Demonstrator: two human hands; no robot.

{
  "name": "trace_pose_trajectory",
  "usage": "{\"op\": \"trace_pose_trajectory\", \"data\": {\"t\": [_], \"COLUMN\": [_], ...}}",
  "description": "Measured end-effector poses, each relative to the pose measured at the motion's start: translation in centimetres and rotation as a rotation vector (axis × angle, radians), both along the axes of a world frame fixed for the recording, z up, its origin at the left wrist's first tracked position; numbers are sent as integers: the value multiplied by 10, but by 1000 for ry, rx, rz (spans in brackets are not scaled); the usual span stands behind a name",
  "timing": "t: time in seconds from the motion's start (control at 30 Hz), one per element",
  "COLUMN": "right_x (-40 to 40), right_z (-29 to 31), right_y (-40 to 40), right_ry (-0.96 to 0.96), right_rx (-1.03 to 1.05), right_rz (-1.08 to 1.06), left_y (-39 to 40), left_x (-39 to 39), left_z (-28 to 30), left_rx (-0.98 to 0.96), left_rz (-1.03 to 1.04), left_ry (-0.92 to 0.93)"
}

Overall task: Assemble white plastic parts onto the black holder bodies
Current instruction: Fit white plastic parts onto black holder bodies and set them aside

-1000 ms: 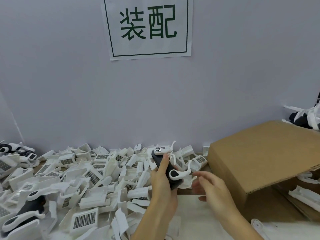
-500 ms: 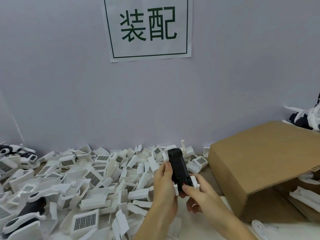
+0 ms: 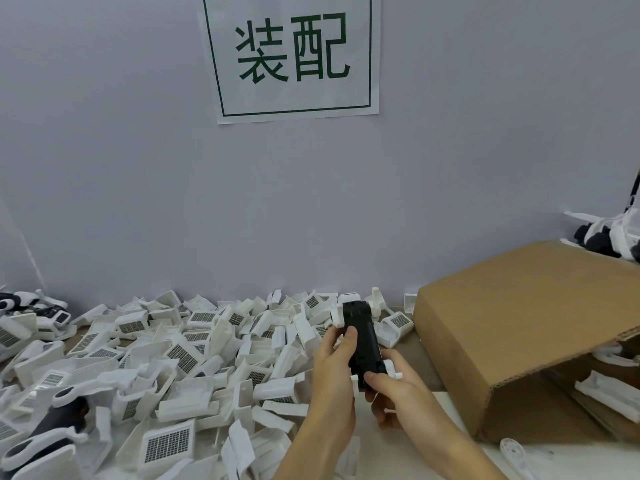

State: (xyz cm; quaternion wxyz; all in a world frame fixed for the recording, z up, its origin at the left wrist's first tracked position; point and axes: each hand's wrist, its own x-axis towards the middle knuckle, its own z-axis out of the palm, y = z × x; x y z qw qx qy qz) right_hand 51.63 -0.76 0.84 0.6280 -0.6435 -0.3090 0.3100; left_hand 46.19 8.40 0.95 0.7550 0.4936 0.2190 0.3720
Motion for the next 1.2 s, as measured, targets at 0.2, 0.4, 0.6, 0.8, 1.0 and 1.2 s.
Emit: {"op": "trace_pose_trajectory", "data": {"t": [0.2,0.4,0.6,0.8,1.0,1.2], "right_x": [-1,0,1,-1,-2,-2], "right_z": [0,-3,-2,0,1,-1], "right_y": [-2,-1,-2,-1,-2,0], "right_ry": [-36,-18,-5,-52,-20,6], "right_rx": [10,-20,-30,-56,-28,-2], "right_rz": [14,-8,-7,-33,-16,-20], "left_y": [0,-1,-1,0,1,2], "left_x": [-3,-1,0,0,1,2], "left_z": [2,0,0,-1,-2,-2], "left_rx": [-23,-4,33,45,26,2], "left_rz": [-4,8,5,15,2,23], "left_ry": [-12,-1,16,35,39,42]}}
